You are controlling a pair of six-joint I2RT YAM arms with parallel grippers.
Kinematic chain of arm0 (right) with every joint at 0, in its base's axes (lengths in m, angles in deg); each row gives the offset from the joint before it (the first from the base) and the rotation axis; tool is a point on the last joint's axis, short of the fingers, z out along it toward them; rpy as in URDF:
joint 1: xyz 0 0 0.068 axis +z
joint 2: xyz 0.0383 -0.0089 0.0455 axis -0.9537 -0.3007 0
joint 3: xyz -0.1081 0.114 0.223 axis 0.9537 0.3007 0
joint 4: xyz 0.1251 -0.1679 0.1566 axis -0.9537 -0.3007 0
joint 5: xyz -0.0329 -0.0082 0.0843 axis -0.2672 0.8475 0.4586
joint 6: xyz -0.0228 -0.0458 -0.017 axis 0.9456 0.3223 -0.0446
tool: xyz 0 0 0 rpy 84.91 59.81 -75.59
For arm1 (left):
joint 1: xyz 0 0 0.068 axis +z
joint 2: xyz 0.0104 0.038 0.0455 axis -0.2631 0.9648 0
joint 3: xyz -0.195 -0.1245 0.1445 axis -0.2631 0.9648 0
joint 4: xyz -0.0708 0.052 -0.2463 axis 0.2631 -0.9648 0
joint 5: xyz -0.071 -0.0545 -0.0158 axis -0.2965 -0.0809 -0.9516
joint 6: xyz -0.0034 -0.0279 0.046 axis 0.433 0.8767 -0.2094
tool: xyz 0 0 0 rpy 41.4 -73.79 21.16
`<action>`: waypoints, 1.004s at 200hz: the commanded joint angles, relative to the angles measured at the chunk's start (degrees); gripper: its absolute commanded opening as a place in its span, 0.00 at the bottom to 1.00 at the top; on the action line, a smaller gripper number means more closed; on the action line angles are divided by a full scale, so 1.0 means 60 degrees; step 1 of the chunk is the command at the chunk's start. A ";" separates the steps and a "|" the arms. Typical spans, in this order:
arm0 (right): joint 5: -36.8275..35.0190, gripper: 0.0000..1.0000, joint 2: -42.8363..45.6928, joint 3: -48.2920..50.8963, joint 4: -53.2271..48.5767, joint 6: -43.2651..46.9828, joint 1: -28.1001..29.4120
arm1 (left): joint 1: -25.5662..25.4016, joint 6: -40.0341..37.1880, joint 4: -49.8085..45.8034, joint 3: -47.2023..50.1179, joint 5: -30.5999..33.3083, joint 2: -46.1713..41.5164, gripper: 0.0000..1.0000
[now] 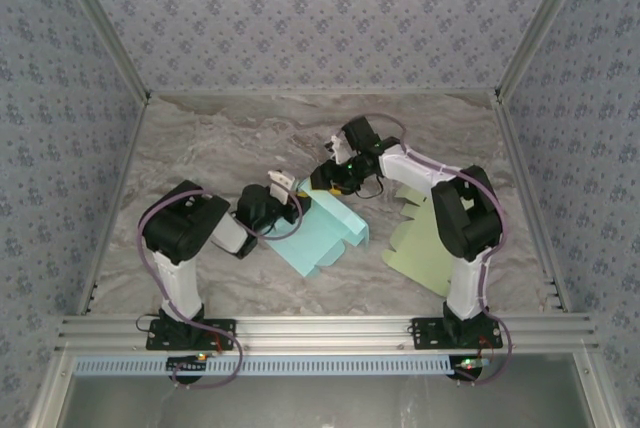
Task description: Fold the paper box
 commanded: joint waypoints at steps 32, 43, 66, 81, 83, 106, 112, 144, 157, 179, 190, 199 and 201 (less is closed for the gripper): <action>-0.0653 0.50 -0.0184 0.1011 -0.0122 -0.1247 0.0131 | -0.0546 -0.0805 0.0997 -0.0263 0.0937 0.0530 0.26; -0.0559 0.49 -0.0127 0.1078 0.0005 -0.1426 0.0155 | -0.0641 -0.0922 0.0834 -0.0332 0.1128 0.0578 0.20; -0.0472 0.49 0.0005 0.1128 0.0214 -0.1854 0.0238 | -0.1048 -0.1344 0.0511 -0.0430 0.2330 0.0629 0.13; -0.0461 0.49 0.0071 0.1108 0.0212 -0.1978 0.0312 | -0.1278 -0.1596 0.0699 -0.0367 0.2727 0.0697 0.12; -0.0460 0.49 0.0074 0.1100 0.0214 -0.2002 0.0330 | -0.1296 -0.1604 0.0728 -0.0365 0.2805 0.0722 0.12; -0.0714 0.49 0.0300 0.1269 0.0362 -0.2302 0.0493 | -0.1504 -0.1513 0.0855 -0.0406 0.4095 0.0885 0.08; -0.0803 0.49 0.0403 0.1374 0.0474 -0.2426 0.0524 | -0.1540 -0.1532 0.0855 -0.0431 0.4300 0.0935 0.07; -0.1303 0.49 0.0788 0.1581 0.0858 -0.2880 0.0680 | -0.1554 -0.1029 0.0562 -0.0491 0.4734 0.1073 0.11; -0.1478 0.49 0.0843 0.1911 0.0860 -0.2897 0.0694 | -0.1540 -0.0806 0.0241 -0.0609 0.4722 0.1168 0.15; -0.1486 0.49 0.0828 0.1959 0.0889 -0.2893 0.0685 | -0.1482 -0.0430 0.0668 -0.0523 0.4561 0.1501 0.26; -0.1482 0.49 0.0800 0.1944 0.0846 -0.2845 0.0673 | -0.1379 -0.0310 0.1053 -0.0433 0.4336 0.1632 0.31; -0.1474 0.48 0.0784 0.1929 0.0778 -0.2800 0.0660 | -0.1275 -0.0252 0.1187 -0.0383 0.4111 0.1627 0.33; -0.1461 0.48 0.0784 0.1920 0.0762 -0.2786 0.0659 | -0.1259 -0.0232 0.1191 -0.0380 0.4062 0.1621 0.33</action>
